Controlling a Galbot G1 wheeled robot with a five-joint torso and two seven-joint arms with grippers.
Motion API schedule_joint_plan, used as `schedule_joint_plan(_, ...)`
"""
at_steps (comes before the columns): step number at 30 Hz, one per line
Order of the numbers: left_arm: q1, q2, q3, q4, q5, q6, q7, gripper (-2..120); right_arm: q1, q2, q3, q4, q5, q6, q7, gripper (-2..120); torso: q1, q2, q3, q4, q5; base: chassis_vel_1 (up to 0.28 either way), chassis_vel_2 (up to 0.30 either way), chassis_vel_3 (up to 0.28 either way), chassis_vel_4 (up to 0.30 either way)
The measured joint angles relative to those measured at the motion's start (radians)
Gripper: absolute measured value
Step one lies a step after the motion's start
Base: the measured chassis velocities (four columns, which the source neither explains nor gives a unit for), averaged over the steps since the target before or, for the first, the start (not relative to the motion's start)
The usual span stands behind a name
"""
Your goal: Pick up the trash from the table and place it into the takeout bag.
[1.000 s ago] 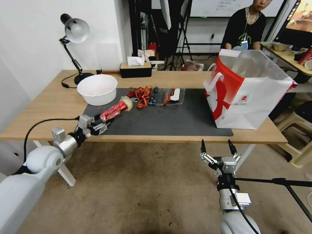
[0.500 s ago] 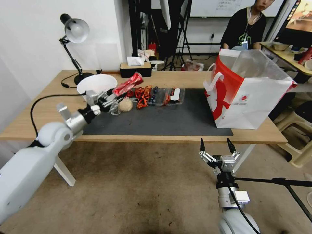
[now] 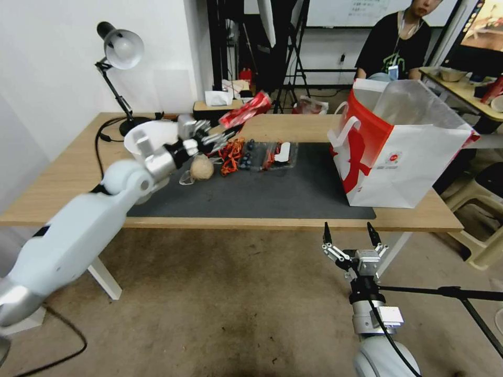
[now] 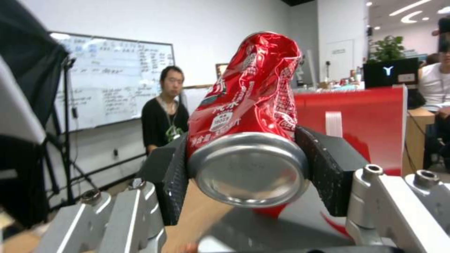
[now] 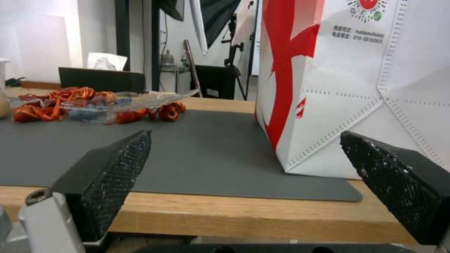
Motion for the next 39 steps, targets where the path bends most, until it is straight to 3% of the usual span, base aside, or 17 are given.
schedule_joint_plan(4, -0.082, -0.034, 0.075, 0.041, -0.007, 0.001, -0.003, 53, -0.001, 0.002, 0.001, 0.000, -0.001, 0.000, 0.000, 100, 0.000, 0.000, 0.000, 0.0001, -0.0003, 0.000, 0.000, 0.000, 0.000)
schedule_joint_plan(5, -0.147, -0.069, 0.143, 0.077, -0.015, 0.001, -0.006, 53, -0.001, 0.004, 0.002, 0.000, -0.002, -0.001, 0.001, 100, 0.000, 0.000, 0.000, 0.0002, -0.0002, 0.000, 0.000, 0.000, 0.000)
schedule_joint_plan(10, -0.235, -0.131, 0.231, 0.133, -0.026, 0.000, -0.009, 53, 0.002, 0.009, 0.002, -0.002, -0.003, -0.002, 0.001, 100, 0.000, 0.000, 0.000, -0.0002, 0.0000, 0.000, 0.000, 0.000, 0.000)
schedule_joint_plan(14, -0.347, -0.243, 0.324, 0.208, -0.040, 0.000, -0.018, 53, 0.005, 0.014, 0.006, -0.003, -0.004, -0.004, 0.003, 100, 0.000, 0.000, 0.000, -0.0001, 0.0001, 0.000, 0.000, 0.000, 0.000)
schedule_joint_plan(26, -0.516, -0.418, 0.425, 0.363, -0.056, 0.001, -0.026, 53, 0.010, 0.017, 0.007, -0.006, -0.004, -0.004, 0.004, 100, 0.000, 0.000, 0.000, 0.0000, -0.0001, 0.000, 0.000, 0.000, 0.000)
schedule_joint_plan(39, -0.577, -0.590, 0.498, 0.521, -0.055, 0.018, -0.017, 53, 0.012, 0.021, 0.011, -0.008, -0.002, 0.000, 0.005, 100, 0.000, 0.000, 0.000, 0.0000, -0.0002, 0.000, 0.000, 0.000, 0.000)
